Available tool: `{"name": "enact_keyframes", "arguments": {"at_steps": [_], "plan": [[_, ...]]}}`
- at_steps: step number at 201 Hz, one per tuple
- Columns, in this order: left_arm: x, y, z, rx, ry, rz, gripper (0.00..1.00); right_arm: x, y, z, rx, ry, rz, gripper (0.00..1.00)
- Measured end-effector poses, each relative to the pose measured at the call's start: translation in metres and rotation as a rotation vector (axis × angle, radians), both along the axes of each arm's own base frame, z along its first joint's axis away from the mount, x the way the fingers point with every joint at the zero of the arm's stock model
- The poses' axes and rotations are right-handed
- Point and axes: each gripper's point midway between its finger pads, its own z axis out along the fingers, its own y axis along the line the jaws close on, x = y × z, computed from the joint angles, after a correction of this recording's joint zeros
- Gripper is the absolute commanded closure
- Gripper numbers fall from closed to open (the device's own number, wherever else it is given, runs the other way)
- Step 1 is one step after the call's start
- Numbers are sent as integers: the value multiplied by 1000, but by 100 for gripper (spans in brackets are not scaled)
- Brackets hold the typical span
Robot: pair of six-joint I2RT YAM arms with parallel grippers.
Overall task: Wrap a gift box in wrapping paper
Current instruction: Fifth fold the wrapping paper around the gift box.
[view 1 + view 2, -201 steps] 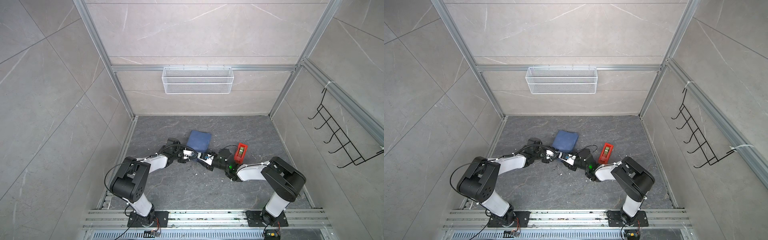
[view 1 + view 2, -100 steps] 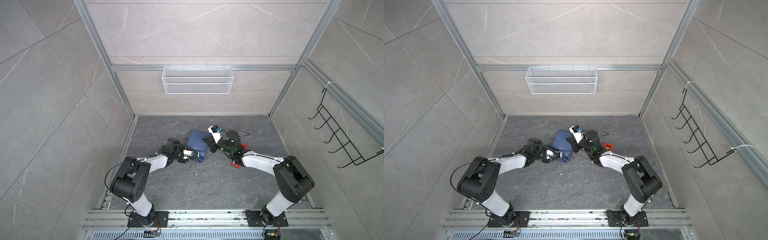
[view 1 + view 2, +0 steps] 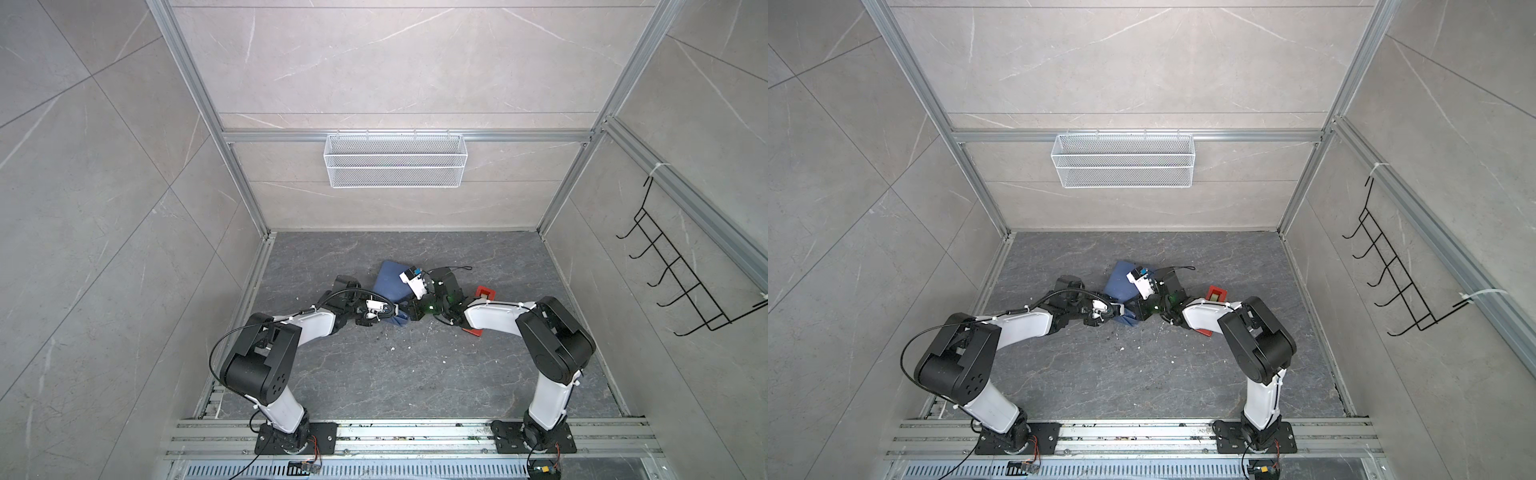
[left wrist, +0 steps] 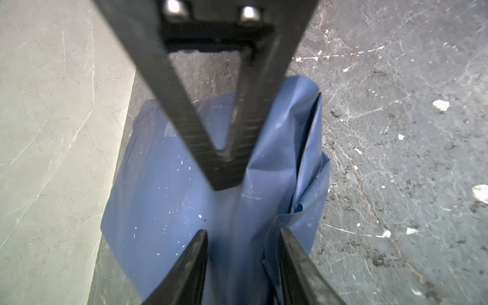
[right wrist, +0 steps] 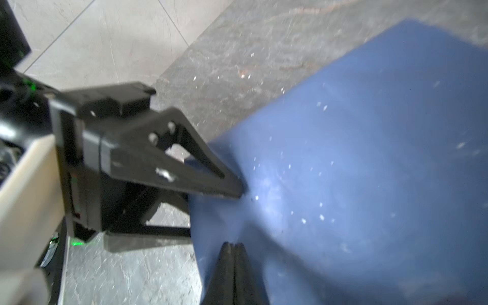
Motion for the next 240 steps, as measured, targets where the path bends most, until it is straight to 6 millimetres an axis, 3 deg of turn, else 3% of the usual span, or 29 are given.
{"name": "enact_keyframes", "arguments": {"at_steps": [40,89,155,178,201,223,240], "plan": [[0,0,0,1,0,0,54,-4,0,3,-2,13,18,93],[1,0,0,1,0,-1,54,-4,9,25,46,9,52,92],[0,0,0,2,1,-2,54,-12,8,-2,-21,12,74,96],[0,0,0,2,1,-2,54,-18,1,1,-63,-46,76,89],[0,0,0,2,1,-2,54,-26,-7,17,-98,-137,90,70],[0,-1,0,0,2,-4,54,-29,-13,38,-122,-236,101,64],[0,-1,0,1,2,-5,54,-28,-14,43,-155,-262,124,63]]}}
